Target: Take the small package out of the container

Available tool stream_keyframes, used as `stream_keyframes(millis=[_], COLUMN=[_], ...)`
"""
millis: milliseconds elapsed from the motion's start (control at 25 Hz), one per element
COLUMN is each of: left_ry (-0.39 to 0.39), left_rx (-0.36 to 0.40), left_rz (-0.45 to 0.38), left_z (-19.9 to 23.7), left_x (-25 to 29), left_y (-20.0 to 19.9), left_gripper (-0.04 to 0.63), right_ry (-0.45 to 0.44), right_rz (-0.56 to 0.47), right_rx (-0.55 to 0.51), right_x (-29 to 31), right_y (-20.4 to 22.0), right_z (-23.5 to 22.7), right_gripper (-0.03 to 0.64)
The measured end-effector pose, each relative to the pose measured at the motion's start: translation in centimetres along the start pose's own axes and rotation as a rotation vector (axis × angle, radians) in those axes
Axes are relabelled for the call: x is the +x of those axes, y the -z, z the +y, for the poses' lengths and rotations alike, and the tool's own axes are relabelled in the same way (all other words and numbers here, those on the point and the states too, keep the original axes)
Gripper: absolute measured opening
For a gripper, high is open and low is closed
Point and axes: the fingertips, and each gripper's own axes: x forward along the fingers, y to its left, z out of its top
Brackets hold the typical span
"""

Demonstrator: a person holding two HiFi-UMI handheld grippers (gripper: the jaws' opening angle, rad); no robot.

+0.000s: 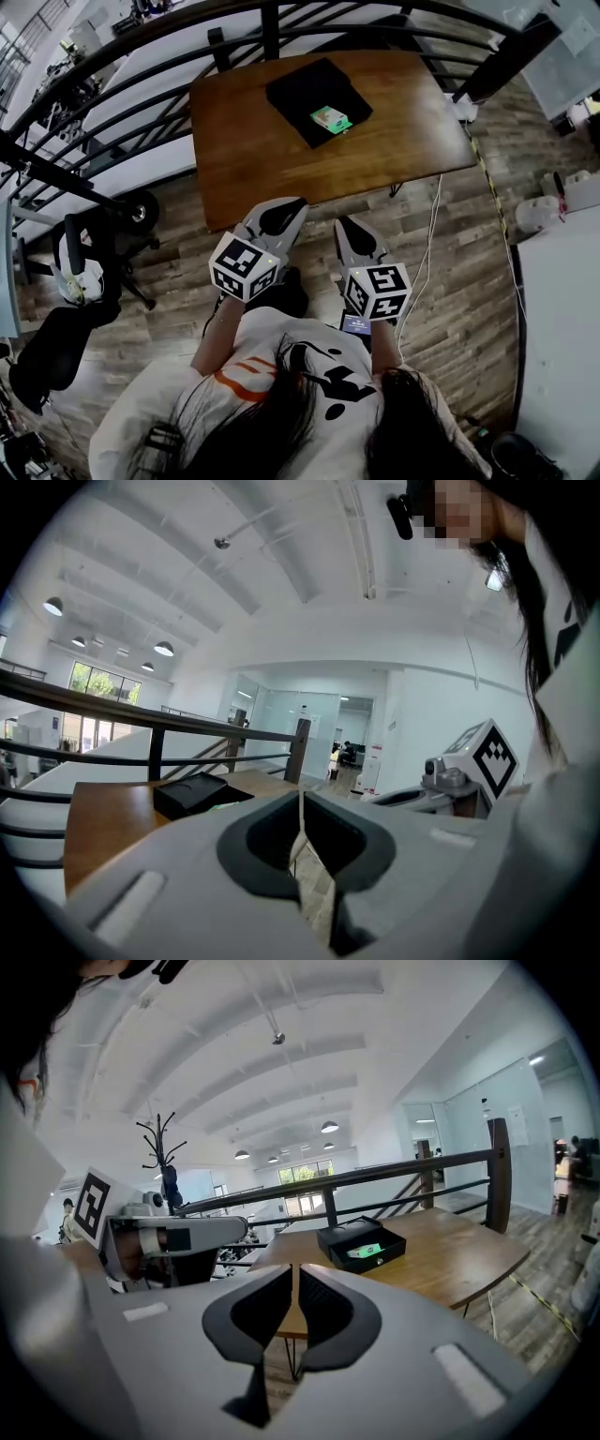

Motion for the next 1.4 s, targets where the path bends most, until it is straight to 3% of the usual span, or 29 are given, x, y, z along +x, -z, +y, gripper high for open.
stream_keyframes(millis=[320, 680, 1120, 1400], left_ry=[0.050, 0.060, -0.066, -0.143], left_rx=[0.003, 0.009, -0.057, -0.079], left_rz=[-0.012, -0.012, 0.001, -0.004], left_z=[3.5, 4.2, 9.4, 11.4], left_x=[2.7, 4.0, 8.7, 13.1], left_y=[-1.4, -1.5, -1.5, -2.4], left_gripper=[0.002, 0.001, 0.002, 0.002], right_ry=[0.042, 0.059, -0.084, -0.172], right_rz=[0.004, 0.005, 0.083, 0.166], right_rx=[-0.020, -0.017, -0.062, -0.143], right_x=[3.5, 4.4, 10.7, 15.3], right_y=[-2.1, -2.4, -4.0, -4.4], right_z=[-1.8, -3.6, -7.5, -11.8], right_gripper=[0.054, 0.064, 0.109, 0.138])
